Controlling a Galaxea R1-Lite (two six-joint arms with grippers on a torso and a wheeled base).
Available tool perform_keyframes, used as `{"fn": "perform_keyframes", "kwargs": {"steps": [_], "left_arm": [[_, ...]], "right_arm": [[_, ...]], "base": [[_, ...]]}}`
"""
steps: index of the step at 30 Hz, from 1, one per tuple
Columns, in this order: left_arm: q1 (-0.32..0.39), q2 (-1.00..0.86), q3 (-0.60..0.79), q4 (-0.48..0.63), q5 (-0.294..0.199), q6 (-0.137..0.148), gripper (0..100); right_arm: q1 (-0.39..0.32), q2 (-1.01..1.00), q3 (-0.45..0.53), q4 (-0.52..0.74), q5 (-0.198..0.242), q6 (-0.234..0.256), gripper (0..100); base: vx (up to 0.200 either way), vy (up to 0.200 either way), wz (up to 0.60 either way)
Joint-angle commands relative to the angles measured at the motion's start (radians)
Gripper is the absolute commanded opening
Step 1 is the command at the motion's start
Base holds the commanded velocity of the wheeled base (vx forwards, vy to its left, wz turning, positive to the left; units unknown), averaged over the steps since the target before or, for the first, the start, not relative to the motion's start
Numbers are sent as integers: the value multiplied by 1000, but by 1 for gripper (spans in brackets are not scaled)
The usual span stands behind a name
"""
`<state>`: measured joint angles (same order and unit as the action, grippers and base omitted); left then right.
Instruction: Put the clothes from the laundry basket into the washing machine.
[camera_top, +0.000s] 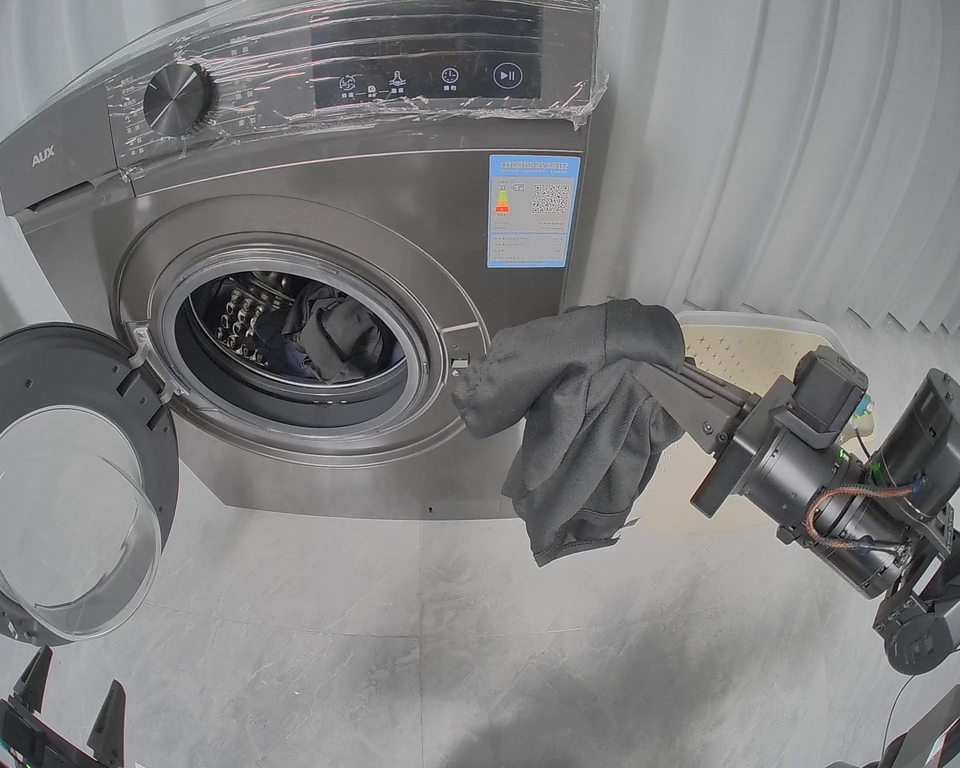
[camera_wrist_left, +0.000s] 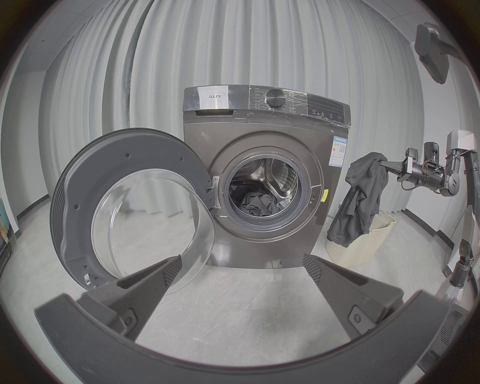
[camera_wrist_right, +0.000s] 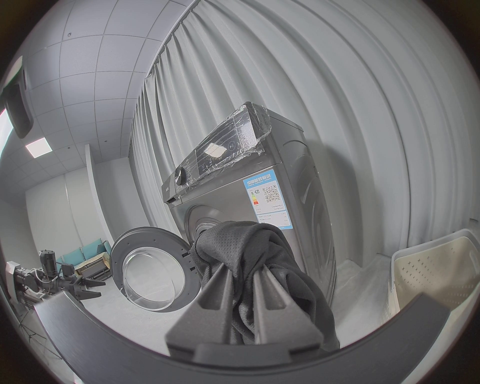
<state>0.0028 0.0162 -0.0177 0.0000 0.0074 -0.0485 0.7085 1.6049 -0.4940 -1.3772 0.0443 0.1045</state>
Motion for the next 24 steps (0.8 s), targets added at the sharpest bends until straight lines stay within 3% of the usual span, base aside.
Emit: {"fn": "perform_keyframes", "kwargs": {"steps": [1, 3, 24], "left_arm": [[0, -9, 18, 0, 0, -2, 100], [0, -9, 18, 0, 0, -2, 100], [0, -9, 18, 0, 0, -2, 100]], "right_arm": [[-1, 1, -1, 0, 0, 0, 0], [-1, 1, -1, 0, 0, 0, 0], [-12, 1, -3, 0, 0, 0, 0]], "base": [[0, 0, 0], [0, 0, 0], [0, 200, 0]]}}
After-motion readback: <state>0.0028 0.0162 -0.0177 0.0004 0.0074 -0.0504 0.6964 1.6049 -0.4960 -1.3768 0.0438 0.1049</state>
